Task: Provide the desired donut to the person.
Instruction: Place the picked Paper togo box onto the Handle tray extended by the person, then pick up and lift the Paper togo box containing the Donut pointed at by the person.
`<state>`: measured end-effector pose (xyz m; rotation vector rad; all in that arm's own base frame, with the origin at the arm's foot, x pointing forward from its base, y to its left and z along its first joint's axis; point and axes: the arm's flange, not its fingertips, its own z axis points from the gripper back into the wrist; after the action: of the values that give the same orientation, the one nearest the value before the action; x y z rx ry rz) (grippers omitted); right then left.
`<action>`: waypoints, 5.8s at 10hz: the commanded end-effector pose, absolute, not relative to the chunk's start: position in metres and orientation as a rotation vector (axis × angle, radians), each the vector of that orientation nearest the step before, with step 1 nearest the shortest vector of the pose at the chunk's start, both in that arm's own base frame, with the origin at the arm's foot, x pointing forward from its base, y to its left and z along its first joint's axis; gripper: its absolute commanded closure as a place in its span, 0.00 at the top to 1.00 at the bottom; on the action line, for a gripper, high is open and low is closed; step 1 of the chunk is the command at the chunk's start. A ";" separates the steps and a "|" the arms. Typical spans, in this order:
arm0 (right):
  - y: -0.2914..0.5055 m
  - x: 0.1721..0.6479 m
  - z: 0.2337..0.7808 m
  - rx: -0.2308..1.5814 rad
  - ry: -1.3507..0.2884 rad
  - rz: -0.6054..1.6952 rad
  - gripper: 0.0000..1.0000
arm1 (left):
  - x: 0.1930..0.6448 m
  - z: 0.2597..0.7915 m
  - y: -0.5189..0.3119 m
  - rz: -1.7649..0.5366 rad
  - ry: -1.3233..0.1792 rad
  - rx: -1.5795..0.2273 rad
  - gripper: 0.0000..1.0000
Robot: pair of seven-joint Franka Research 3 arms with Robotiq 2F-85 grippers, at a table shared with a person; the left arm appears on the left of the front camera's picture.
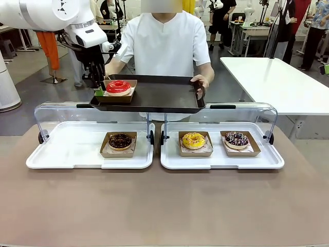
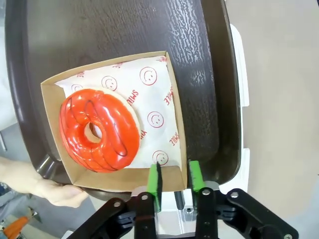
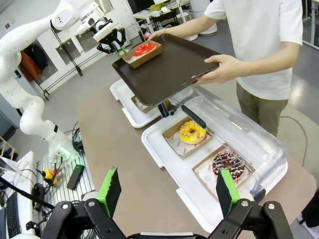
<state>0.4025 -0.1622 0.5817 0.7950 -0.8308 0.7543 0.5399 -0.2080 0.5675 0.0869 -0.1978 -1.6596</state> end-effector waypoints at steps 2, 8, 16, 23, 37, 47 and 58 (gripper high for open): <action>-0.161 0.402 0.581 0.797 -0.829 0.755 1.00 | 0.537 0.573 -0.204 -1.677 -0.210 0.068 1.00; -0.161 0.402 0.581 0.797 -0.829 0.755 1.00 | 0.538 0.572 -0.204 -1.682 -0.192 0.052 0.99; -0.161 0.402 0.581 0.797 -0.829 0.755 1.00 | 0.480 0.592 -0.170 -1.765 -0.189 0.025 1.00; -0.161 0.402 0.581 0.797 -0.829 0.755 1.00 | 0.407 0.586 -0.100 -1.739 -0.197 0.036 1.00; -0.161 0.402 0.581 0.797 -0.829 0.755 1.00 | 0.368 0.594 0.080 -1.320 -0.885 -0.674 1.00; -0.161 0.402 0.581 0.797 -0.829 0.755 1.00 | 0.378 0.481 0.173 -1.217 -0.831 -0.656 1.00; -0.161 0.402 0.581 0.797 -0.829 0.755 1.00 | 0.382 0.481 0.178 -1.217 -0.841 -0.671 1.00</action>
<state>0.4023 -0.1629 0.5815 0.7952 -0.8315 0.7529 0.3814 0.1779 0.4802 -0.6796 -0.8354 -1.2196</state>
